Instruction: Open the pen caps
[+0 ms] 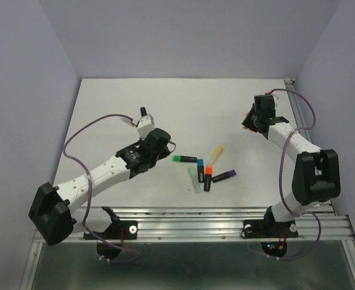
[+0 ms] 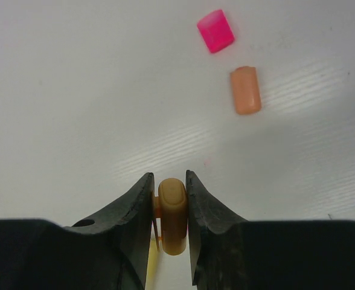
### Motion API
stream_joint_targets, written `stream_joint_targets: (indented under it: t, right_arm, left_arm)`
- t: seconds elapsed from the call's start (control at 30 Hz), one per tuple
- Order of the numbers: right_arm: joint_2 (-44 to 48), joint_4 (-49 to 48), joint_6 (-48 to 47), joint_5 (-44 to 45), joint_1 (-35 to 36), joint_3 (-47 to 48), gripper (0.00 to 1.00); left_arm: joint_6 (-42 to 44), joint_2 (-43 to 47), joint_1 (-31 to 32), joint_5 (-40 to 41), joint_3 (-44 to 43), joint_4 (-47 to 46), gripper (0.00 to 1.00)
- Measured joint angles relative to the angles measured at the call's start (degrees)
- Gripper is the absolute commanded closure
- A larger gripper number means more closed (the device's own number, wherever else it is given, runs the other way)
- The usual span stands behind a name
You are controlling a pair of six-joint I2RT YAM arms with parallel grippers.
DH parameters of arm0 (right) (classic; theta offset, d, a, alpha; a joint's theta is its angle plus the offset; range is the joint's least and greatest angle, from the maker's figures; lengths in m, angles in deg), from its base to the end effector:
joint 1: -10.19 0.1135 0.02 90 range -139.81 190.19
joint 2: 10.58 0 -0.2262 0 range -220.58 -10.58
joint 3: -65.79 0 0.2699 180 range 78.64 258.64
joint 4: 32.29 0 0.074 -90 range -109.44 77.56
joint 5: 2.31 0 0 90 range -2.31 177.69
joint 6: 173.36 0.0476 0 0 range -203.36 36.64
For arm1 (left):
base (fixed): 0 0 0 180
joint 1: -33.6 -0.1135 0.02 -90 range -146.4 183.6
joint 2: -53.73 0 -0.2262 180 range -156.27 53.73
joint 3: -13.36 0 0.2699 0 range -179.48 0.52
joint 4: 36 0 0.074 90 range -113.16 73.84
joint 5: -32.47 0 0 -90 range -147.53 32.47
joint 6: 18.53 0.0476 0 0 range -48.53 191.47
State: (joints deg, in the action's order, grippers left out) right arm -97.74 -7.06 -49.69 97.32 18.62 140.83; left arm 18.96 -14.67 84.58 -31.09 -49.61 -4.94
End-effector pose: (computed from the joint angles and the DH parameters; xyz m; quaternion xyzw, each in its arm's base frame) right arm 0.3660 0.0462 0.2094 0.2315 0.8634 0.0885 0.4394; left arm 0.2048 -0.2191 0.2289 -0.1145 0.8678 -0.2177 0.4317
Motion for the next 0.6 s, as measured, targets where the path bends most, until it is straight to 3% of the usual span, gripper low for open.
stream_joint_targets:
  t: [0.33, 0.4, 0.6]
  right_arm:
    - [-12.1, 4.5, -2.5, 4.5, -0.2, 1.4, 0.92]
    - [-14.1, 5.2, -2.6, 5.8, -0.2, 2.3, 0.85]
    - [-17.7, 5.9, -3.0, 7.6, -0.2, 4.5, 0.81]
  left_arm:
    - [7.3, -13.0, -20.5, -1.2, -5.7, 2.3, 1.00]
    - [8.3, -15.5, -22.5, -1.4, -6.7, 2.7, 1.00]
    - [11.6, -20.5, -26.6, -3.0, -9.2, 2.7, 0.94]
